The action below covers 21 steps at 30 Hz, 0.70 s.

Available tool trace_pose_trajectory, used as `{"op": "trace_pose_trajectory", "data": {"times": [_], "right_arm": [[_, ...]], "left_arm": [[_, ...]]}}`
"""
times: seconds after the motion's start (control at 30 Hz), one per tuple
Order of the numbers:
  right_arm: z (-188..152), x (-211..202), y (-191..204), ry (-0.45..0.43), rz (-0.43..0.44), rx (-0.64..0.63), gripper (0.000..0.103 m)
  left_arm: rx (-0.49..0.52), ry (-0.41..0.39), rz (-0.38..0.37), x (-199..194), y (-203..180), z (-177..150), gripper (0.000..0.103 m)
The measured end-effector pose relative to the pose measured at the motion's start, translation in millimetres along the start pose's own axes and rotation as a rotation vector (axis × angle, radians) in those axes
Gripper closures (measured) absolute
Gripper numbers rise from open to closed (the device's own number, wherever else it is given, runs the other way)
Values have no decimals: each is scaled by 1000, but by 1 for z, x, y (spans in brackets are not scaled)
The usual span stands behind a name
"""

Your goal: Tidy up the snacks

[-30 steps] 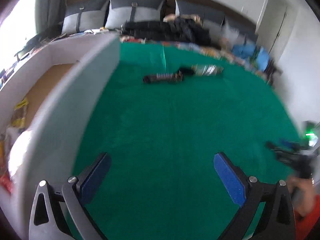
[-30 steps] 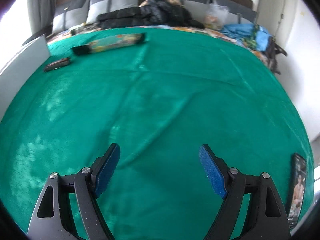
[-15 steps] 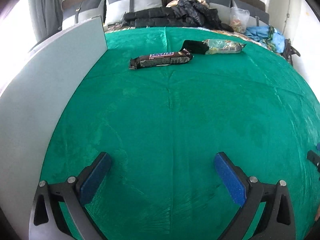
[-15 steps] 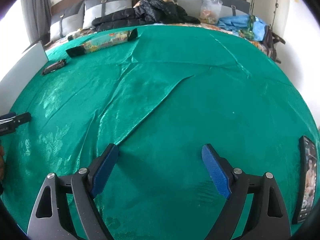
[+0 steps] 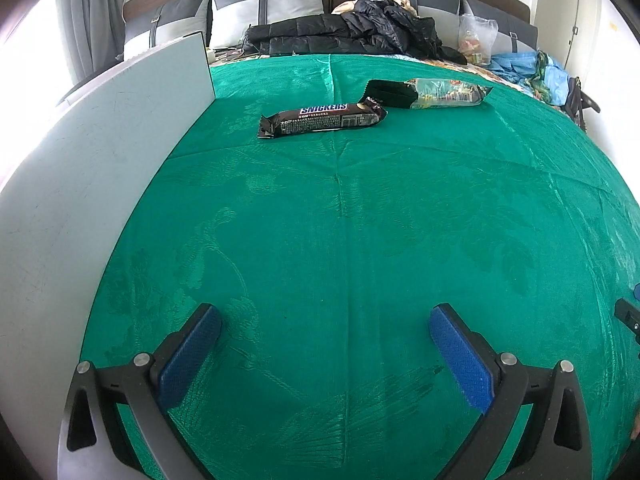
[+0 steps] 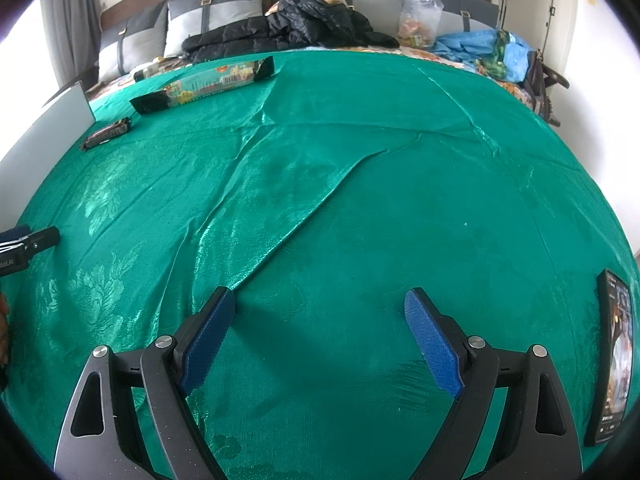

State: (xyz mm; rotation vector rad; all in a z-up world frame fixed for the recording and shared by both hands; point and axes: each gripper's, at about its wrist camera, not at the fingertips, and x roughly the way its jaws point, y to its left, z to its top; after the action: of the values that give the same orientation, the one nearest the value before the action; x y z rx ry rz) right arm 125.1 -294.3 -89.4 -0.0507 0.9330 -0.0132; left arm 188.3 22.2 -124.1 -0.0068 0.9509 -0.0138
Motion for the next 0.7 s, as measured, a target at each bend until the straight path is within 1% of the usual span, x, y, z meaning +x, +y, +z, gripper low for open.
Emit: {"op": "trace_pose_trajectory", "data": {"times": [0.5,0.57,0.63,0.67,0.7], "right_arm": [[0,0,0,0,0,-1,13],[1,0,0,8,0,-9,15],[5,-1,0,45,-23,-10,15],[7,-2,0,53,-45,-3,15],[11,-6,0,42,-67,11,15]], "left_arm": [[0,0,0,0,0,0,0],[0,0,0,0,0,0,0],[0,0,0,0,0,0,0],[0,0,-1,0,0,0,0],[0,0,0,0,0,0,0]]}}
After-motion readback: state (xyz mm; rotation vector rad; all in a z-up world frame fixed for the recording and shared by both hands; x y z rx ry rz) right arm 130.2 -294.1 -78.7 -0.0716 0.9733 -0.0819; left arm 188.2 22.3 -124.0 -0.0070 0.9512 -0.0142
